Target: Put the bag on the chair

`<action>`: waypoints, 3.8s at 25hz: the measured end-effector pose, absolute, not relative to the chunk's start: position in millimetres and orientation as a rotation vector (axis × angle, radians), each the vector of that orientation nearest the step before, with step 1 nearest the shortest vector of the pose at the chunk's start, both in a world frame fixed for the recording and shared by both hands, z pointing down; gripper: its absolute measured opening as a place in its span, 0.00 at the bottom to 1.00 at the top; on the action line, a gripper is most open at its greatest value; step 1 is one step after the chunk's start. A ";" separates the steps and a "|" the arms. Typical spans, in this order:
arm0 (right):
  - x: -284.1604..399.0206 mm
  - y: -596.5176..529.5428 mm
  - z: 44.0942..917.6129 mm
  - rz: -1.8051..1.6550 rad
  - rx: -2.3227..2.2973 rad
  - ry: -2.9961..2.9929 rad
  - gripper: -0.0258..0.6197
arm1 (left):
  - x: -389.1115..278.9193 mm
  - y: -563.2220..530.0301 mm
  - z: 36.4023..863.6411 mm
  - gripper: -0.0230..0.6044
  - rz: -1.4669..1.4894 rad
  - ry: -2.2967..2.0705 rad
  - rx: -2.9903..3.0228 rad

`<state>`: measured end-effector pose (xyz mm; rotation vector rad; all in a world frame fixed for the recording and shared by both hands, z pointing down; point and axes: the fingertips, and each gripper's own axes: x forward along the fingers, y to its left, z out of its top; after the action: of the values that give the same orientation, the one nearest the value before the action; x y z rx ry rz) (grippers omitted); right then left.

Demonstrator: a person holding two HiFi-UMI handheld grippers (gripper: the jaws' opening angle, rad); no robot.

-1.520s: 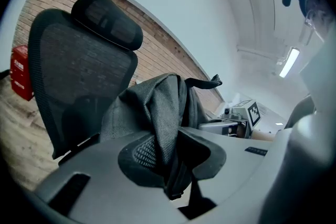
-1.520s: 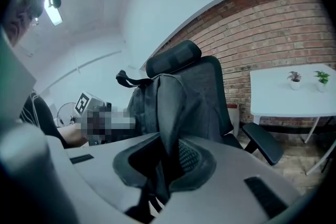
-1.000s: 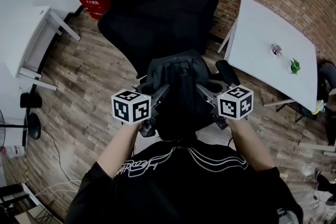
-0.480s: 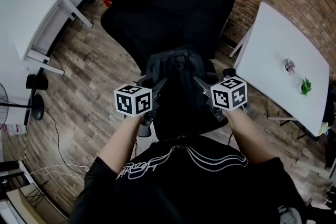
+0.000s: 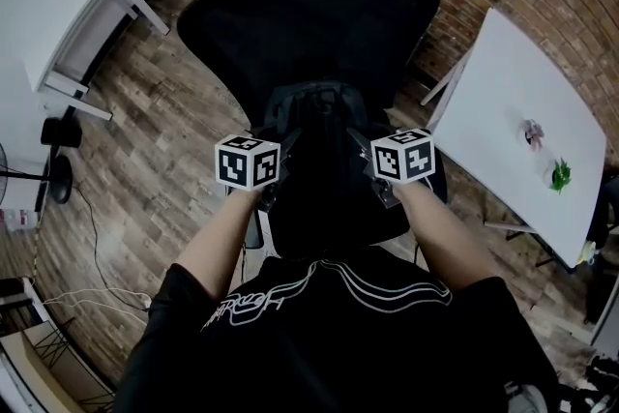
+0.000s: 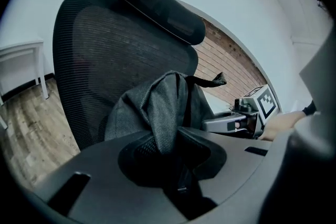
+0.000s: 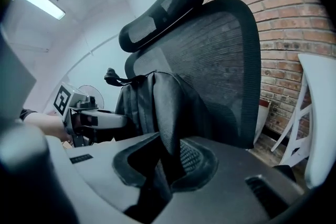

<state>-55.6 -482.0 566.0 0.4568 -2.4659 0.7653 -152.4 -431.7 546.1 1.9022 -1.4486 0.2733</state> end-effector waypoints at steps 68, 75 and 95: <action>-28.1 -235.9 393.9 0.756 0.379 -2.880 0.03 | -102.7 -200.6 395.5 0.11 0.067 -1.255 2.300; -30.8 -190.6 385.4 0.728 0.327 -2.915 0.03 | -103.7 -167.2 379.7 0.11 0.080 -1.281 2.357; -39.6 -152.3 399.6 0.692 0.349 -2.881 0.03 | -115.8 -130.3 391.5 0.11 0.075 -1.286 2.324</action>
<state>-39.6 -152.3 399.6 0.3489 -2.8810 0.6915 -115.8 -130.3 391.5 2.3239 -1.2863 0.0755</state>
